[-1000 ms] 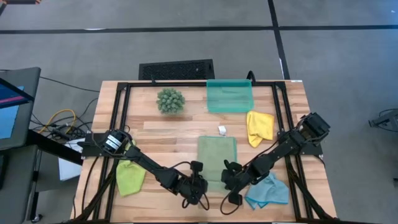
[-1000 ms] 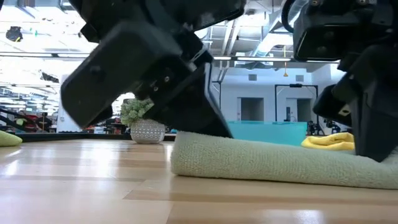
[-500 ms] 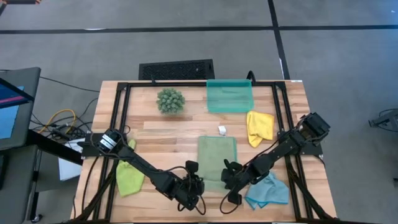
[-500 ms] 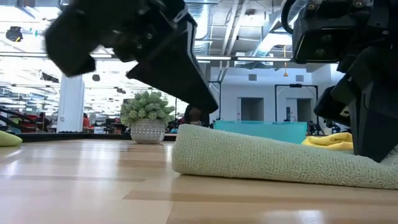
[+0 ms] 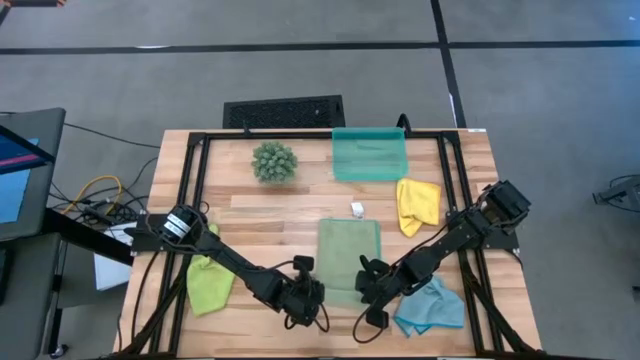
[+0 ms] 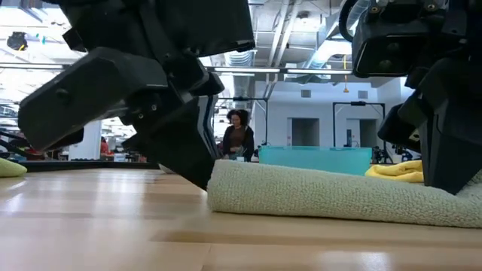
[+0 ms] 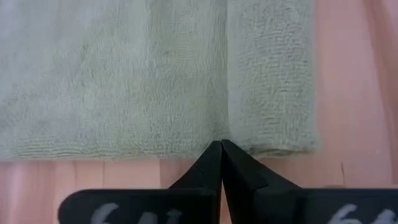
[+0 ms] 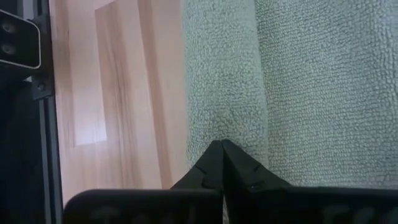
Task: Roll microfiber towels into tight, uniform cylinder then place into a basket
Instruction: Roll the dark green microfiber cloth
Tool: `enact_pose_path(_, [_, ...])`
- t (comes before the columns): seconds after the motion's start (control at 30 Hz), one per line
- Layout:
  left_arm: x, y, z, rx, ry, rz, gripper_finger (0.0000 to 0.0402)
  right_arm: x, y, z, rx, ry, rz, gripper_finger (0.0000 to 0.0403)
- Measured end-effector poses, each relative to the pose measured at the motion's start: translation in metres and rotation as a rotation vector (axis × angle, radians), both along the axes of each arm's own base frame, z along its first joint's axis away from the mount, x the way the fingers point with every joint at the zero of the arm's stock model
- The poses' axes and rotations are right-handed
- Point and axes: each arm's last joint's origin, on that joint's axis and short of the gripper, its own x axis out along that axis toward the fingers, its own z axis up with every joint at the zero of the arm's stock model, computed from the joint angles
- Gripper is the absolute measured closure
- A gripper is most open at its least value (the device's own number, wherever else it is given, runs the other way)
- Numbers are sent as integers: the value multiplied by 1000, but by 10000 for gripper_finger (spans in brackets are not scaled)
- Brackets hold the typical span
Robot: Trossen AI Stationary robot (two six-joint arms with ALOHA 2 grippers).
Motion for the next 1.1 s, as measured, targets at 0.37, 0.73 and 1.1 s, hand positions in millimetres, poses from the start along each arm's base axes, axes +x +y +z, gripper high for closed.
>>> enact_pose_path(0.37, [-11,-10,32,91,-101,52,401,0,-1,0,-6,-3,8,374])
enact_pose_path(0.73, [8,-15,13,-56,-93,-104,401,3,-3,0,-15,-15,20,378])
enact_pose_path(1.1, [4,-10,8,-57,-15,-61,401,2,-7,2,-6,-2,157,371])
